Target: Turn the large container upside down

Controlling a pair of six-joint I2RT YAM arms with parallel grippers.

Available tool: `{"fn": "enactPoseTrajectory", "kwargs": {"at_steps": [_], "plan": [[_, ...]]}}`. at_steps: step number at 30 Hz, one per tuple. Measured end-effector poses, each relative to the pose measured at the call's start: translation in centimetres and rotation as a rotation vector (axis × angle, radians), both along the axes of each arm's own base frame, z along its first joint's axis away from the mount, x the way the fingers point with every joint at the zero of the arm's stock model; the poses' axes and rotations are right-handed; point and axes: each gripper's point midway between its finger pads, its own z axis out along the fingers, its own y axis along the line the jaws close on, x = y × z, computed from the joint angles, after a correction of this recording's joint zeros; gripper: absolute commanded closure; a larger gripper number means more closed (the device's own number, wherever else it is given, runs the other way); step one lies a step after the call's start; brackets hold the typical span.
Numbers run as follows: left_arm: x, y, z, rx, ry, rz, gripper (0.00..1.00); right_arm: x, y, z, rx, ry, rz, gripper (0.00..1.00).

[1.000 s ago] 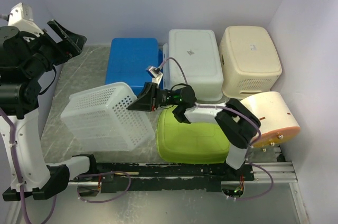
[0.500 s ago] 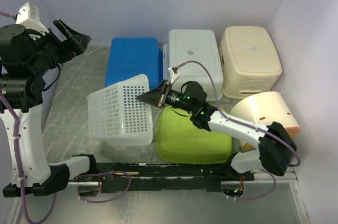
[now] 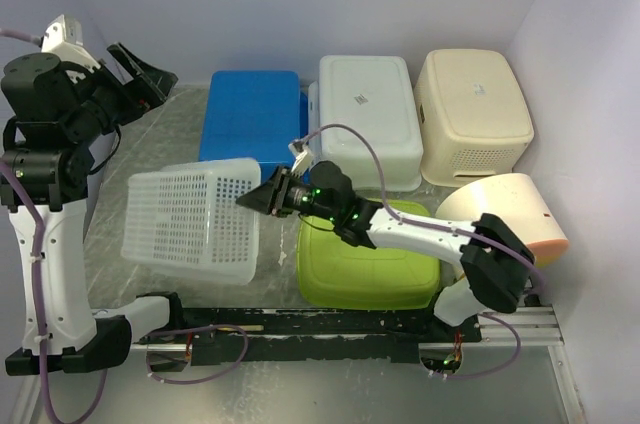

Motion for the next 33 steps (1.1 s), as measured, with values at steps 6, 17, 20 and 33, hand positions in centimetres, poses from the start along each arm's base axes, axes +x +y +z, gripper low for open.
{"fn": "enactPoseTrajectory", "kwargs": {"at_steps": [6,17,20,33], "plan": [[0.2,-0.4,-1.5,-0.018,0.026,-0.016,0.0,-1.4,0.1,-10.2,-0.321,0.028,0.033,0.06],[0.9,-1.2,-5.8,0.03,0.07,-0.098,0.01,2.2,-8.7,-10.2,-0.686,-0.152,-0.252,0.0],[0.5,-1.4,-9.1,0.067,0.109,-0.131,0.01,4.5,-11.6,-6.4,-0.747,-0.231,-0.419,0.0],[-3.8,0.8,-18.6,0.21,0.218,-0.073,0.0,6.6,-28.7,2.2,-1.1,-0.337,-1.194,0.0]]}}
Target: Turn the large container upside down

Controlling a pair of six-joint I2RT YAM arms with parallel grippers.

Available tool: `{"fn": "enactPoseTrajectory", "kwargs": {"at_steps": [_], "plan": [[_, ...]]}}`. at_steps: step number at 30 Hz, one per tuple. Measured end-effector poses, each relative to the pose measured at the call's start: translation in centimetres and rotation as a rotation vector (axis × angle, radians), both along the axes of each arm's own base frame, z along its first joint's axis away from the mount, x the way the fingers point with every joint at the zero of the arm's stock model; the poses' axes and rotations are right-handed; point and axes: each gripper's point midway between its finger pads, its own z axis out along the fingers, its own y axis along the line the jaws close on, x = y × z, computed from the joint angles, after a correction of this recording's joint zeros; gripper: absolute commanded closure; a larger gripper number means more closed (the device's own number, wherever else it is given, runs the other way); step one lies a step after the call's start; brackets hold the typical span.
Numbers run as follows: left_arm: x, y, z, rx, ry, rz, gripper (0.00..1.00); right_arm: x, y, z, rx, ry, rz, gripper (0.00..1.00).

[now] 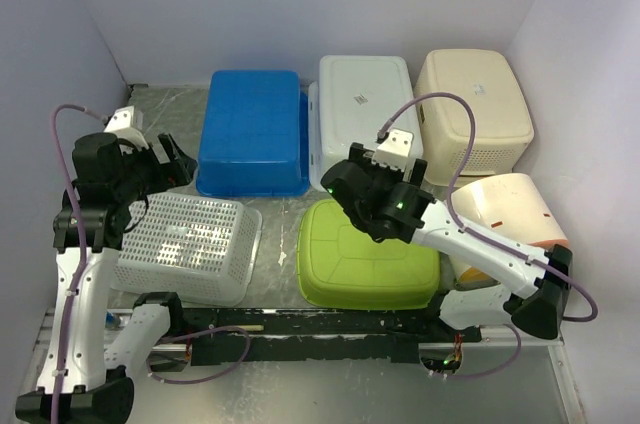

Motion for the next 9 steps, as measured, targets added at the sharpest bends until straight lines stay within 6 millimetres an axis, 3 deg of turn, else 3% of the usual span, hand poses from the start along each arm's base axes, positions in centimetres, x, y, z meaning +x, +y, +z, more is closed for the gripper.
{"fn": "enactPoseTrajectory", "kwargs": {"at_steps": [9], "plan": [[-0.4,1.4,-1.8,0.065,0.076,0.049,0.0,-0.9,-2.0,-1.9,-0.064,0.025,-0.077,0.0]]}}
